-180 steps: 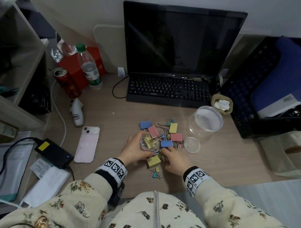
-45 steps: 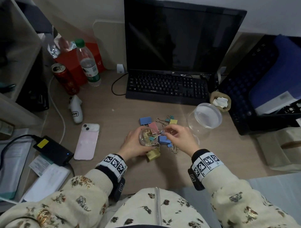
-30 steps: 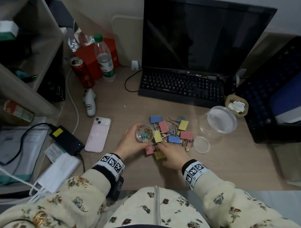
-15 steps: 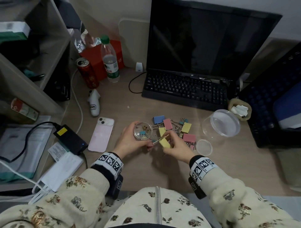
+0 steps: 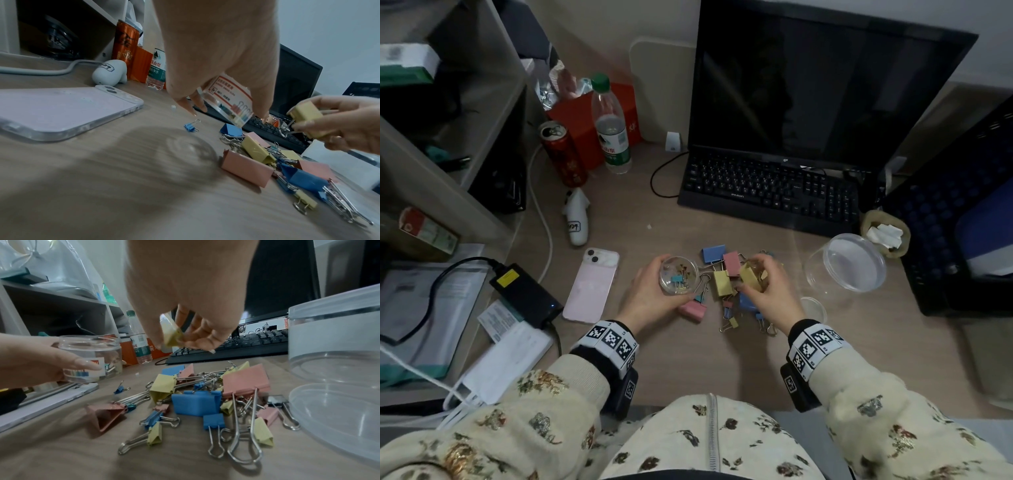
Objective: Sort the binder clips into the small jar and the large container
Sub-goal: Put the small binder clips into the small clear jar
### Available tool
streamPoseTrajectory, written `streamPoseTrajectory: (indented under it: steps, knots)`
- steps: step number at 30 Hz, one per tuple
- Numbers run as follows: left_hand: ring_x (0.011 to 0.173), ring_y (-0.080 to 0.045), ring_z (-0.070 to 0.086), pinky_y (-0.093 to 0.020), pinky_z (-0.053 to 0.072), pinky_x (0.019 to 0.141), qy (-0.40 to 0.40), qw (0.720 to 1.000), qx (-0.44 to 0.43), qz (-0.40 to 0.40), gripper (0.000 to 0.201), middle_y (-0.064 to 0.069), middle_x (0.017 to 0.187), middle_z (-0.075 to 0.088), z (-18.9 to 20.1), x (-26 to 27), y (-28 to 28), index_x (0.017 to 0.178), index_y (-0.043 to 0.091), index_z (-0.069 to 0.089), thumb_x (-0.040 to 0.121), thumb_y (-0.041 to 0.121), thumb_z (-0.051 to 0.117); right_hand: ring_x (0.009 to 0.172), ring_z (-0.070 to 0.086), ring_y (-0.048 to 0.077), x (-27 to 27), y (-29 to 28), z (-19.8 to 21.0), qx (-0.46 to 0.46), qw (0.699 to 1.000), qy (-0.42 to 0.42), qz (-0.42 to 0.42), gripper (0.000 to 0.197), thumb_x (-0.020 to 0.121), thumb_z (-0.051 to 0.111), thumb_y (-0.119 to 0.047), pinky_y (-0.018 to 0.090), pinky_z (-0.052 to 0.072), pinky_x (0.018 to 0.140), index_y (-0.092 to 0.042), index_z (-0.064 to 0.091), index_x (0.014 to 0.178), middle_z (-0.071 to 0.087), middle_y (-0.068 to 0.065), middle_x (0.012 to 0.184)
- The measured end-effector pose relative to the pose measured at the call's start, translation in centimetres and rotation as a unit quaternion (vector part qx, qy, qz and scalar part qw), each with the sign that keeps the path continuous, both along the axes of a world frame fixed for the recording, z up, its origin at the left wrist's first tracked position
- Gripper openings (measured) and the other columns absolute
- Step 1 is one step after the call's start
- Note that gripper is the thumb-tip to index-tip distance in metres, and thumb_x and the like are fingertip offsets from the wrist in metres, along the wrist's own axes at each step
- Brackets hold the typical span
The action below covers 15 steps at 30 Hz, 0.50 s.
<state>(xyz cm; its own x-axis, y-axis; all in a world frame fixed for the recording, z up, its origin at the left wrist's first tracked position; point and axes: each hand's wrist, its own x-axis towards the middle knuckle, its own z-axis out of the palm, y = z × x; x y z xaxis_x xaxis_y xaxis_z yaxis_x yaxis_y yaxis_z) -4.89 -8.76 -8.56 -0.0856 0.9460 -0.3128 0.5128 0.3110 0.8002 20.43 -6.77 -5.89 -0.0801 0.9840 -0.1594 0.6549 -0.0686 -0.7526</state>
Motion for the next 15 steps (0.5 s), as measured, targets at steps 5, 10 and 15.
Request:
streamPoseTrajectory:
  steps: [5,10,15]
  knots:
    - [0.119,-0.015,0.047,-0.047,0.043,0.105,0.003,1.000,-0.004,-0.008,0.099,0.003,0.126,0.056,0.0,0.2,-0.1,0.132,0.032,0.046,0.045,0.060,0.083,0.111,0.055,0.021,0.9,0.3,-1.0,-0.030,0.985,-0.154,0.067,0.050,0.082,0.069,-0.019,0.040,0.049,0.089,-0.027,0.049,0.128,0.051,-0.002,0.129]
    - [0.122,-0.015,0.045,-0.044,0.041,0.106,0.008,1.000,-0.003,-0.014,0.096,0.004,0.128,0.054,-0.1,0.8,-0.2,0.133,0.033,0.045,0.049,0.054,0.087,0.104,0.054,0.020,0.8,-0.4,-1.2,0.008,0.976,-0.192,0.106,0.048,0.080,0.066,-0.027,0.039,0.049,0.083,-0.022,0.051,0.125,0.044,-0.003,0.125]
    - [0.122,-0.017,0.045,-0.044,0.041,0.106,0.011,1.000,-0.011,-0.023,0.098,0.002,0.127,0.053,0.2,1.6,-0.5,0.133,0.030,0.045,0.048,0.054,0.087,0.108,0.054,0.016,0.1,-1.4,-0.6,-0.007,0.920,-0.212,0.329,0.051,0.080,0.065,-0.037,0.031,0.050,0.079,-0.026,0.051,0.128,0.047,-0.007,0.126]
